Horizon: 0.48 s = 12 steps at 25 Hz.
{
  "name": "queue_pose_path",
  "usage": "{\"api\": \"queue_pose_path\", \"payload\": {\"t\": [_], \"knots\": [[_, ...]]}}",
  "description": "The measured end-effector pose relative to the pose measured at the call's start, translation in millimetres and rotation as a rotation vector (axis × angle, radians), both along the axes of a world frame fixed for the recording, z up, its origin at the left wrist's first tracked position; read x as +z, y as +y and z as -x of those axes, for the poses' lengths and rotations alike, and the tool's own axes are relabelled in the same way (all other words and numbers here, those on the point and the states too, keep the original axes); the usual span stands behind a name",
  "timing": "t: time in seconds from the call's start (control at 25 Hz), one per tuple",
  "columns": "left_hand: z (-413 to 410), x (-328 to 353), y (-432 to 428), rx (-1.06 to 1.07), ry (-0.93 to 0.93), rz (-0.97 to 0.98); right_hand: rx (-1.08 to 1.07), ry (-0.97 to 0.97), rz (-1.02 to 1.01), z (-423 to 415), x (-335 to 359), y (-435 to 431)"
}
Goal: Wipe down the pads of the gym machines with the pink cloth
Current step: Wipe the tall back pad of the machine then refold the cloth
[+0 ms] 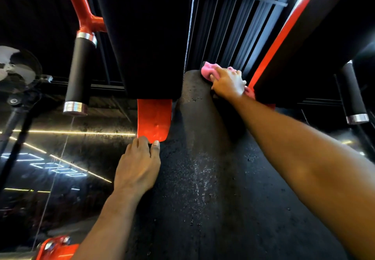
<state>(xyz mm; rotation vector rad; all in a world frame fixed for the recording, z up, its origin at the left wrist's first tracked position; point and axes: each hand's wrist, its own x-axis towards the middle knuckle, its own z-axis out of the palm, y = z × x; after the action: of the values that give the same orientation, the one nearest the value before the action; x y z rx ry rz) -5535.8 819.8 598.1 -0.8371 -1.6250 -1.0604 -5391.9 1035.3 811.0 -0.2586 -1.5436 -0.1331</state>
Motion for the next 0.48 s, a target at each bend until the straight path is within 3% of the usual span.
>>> {"api": "queue_pose_path", "payload": {"t": [0.12,0.24,0.32,0.48], "knots": [[-4.8,-0.4,1.6,-0.004,-0.016,-0.012,-0.028,0.025,-0.205,-3.9,-72.0,10.1],[-5.9,-0.9,1.2,-0.001,-0.035,-0.014,-0.151,-0.071,-0.195,-7.9,-124.5,15.8],[-5.8,-0.7,1.4,0.003,-0.035,-0.009,-0.141,-0.058,-0.188,-2.5,-115.7,15.9],[-3.3,-1.0,3.2,-0.001,-0.020,-0.028,-0.082,0.083,-0.150,9.2,-34.9,5.5]]}}
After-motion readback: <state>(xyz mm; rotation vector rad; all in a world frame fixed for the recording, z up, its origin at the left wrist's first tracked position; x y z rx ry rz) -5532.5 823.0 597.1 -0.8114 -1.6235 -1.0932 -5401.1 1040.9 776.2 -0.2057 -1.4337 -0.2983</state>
